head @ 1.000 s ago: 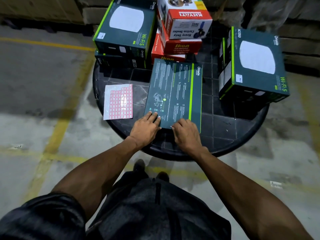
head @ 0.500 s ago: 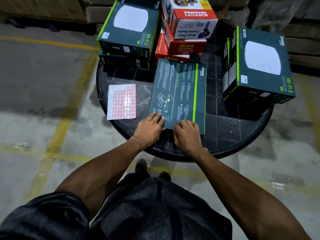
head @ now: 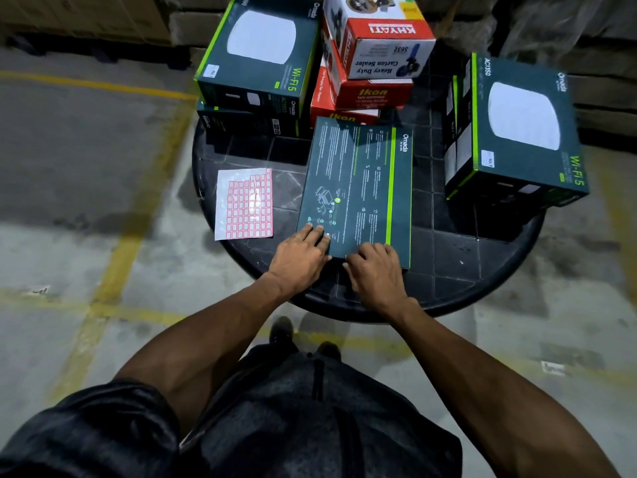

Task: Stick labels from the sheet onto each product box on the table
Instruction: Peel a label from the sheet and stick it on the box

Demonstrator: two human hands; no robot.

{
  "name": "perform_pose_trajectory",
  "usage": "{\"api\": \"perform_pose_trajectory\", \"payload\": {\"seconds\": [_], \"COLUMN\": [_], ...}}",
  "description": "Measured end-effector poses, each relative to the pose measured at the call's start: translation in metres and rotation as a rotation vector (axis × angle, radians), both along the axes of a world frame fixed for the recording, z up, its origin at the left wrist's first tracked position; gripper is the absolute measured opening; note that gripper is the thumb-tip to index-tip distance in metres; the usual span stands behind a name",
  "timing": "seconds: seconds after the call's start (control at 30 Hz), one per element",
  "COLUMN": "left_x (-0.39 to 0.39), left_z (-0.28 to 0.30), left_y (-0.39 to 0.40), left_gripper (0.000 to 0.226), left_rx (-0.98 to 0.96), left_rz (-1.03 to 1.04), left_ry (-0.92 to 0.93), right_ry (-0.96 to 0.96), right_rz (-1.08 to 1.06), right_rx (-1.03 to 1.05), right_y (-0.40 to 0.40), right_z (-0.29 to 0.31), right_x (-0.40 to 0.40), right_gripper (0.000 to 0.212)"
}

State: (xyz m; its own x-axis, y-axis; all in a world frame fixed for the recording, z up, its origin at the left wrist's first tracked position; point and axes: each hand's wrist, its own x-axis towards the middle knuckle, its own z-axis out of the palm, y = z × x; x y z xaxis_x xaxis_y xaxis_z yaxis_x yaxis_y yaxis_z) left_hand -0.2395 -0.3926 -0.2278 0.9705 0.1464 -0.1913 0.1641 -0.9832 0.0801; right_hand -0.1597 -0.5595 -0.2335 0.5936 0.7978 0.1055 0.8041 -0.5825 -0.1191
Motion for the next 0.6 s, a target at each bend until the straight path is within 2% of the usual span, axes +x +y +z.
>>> {"api": "perform_pose_trajectory", "payload": {"seconds": [0.3,0.6], "left_x": [-0.001,0.0], "left_z": [0.0,0.001], "left_y": [0.004,0.007], "left_gripper": [0.052,0.052], "left_rx": [-0.026,-0.012], "left_rz": [-0.009,-0.034], "left_ry": [-0.019,-0.007], "right_ry": [0.039,0.061], "right_rz": [0.09,0.153], "right_rx": [0.1,0.037], "right_y": [-0.022,-0.026], "right_z": [-0.001,0.005], "right_x": [0.013,0.02], "right_gripper": [0.021,0.033]}}
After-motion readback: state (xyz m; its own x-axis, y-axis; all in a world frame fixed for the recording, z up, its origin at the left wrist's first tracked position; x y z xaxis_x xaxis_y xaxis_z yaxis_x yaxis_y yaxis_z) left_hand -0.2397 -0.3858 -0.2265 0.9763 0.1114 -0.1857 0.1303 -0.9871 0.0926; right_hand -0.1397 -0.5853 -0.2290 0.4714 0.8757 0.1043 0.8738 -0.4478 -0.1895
